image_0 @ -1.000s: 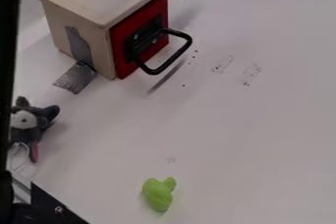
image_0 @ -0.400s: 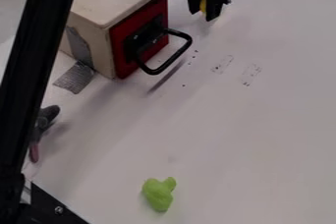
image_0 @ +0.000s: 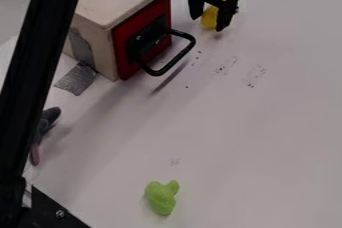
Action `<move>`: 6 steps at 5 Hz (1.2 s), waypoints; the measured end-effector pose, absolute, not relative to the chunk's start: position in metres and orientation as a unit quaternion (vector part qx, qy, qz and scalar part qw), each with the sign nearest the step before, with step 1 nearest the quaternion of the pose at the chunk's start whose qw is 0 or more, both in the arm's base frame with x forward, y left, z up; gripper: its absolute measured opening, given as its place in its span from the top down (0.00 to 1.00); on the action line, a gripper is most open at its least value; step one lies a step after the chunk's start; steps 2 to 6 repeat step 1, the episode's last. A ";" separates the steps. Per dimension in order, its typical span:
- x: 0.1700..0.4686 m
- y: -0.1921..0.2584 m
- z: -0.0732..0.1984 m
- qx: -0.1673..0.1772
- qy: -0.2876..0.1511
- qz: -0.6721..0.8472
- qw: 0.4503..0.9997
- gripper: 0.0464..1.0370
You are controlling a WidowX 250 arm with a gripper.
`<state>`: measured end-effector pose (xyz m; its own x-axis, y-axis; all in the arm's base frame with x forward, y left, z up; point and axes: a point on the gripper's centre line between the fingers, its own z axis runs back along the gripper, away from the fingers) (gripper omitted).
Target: Picked the maize comb from the top of the drawer and placed it on the table
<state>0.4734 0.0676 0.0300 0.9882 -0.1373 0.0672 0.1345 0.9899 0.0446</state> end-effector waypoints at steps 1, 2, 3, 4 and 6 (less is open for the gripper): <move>0.476 0.067 0.051 0.021 -0.048 -0.059 0.997 0.04; 0.476 0.067 0.051 0.021 -0.048 -0.059 0.997 0.04; 0.476 0.067 0.051 0.021 -0.048 -0.059 0.997 0.04; 0.476 0.067 0.051 0.021 -0.048 -0.059 0.997 0.04; 0.476 0.067 0.051 0.021 -0.048 -0.059 0.997 0.04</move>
